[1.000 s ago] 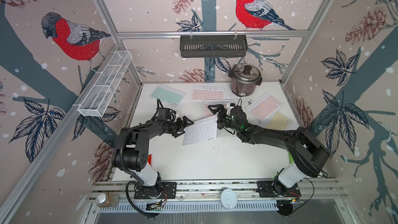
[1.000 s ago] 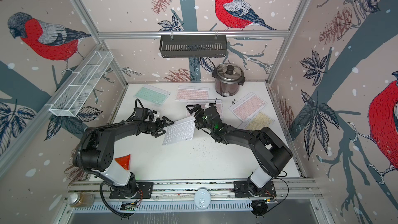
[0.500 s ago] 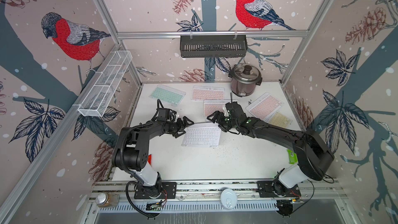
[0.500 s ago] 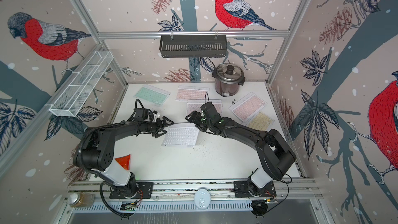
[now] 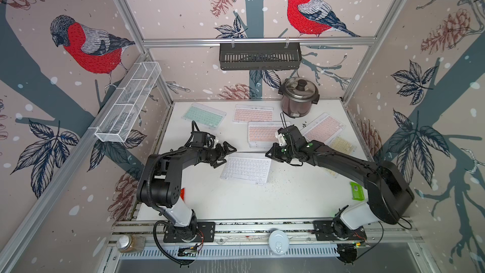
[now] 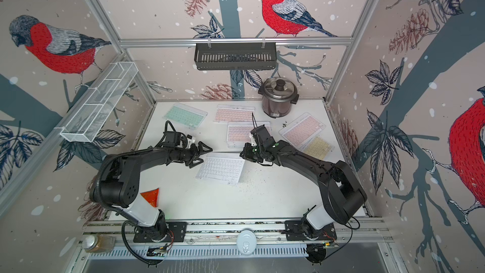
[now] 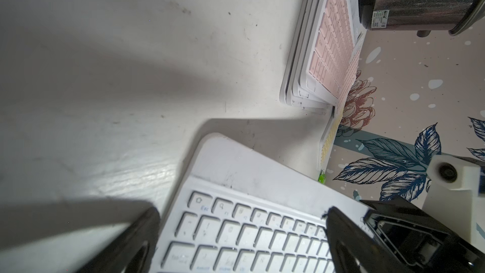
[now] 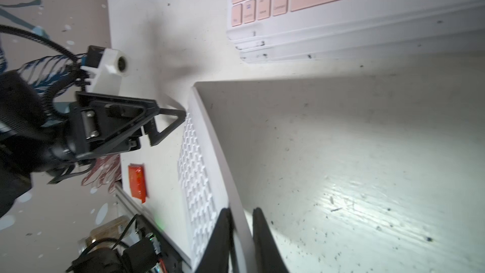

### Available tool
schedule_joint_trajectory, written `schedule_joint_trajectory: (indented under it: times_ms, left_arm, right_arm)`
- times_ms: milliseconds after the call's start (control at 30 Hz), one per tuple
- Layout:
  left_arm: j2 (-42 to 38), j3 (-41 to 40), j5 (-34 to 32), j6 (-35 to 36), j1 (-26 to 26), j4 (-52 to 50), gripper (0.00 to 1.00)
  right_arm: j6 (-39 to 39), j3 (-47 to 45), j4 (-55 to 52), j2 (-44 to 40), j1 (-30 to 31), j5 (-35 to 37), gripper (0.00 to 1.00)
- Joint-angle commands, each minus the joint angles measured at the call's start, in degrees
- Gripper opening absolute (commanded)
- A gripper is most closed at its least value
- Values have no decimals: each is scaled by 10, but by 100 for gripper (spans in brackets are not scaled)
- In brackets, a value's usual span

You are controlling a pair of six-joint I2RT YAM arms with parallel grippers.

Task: Stack the numeric keypads
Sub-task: Pick up the numeric keypad from the center of the board.

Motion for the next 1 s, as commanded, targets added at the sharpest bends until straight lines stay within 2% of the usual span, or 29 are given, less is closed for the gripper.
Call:
schedule_joint_trajectory:
  times_ms: [0,133,200,500,767,967]
  left_arm:
    - [-7,11,-30,-9,0,-57,99]
    - [-20,56,-32,0,0,-93,98]
    - [-24,82,-35,4,0,-111,99]
    - [4,218,-45,10,0,-163,99]
    - [68,320,-50,-6,-15,-166,99]
    - [124,386,-68,5,-36,-184,99]
  right_arm:
    - [-65,-9,2,-12,-13,-2,4]
    - [-82,-23,48,-18,-30,-35,1]
    - [-91,-27,77,-26,-41,-73,1]
    - [-114,-25,162,-57,-167,-217,0]
    - [-115,-24,272,8,-290,-351,0]
    - [-159,14,281,74,-326,-402,0]
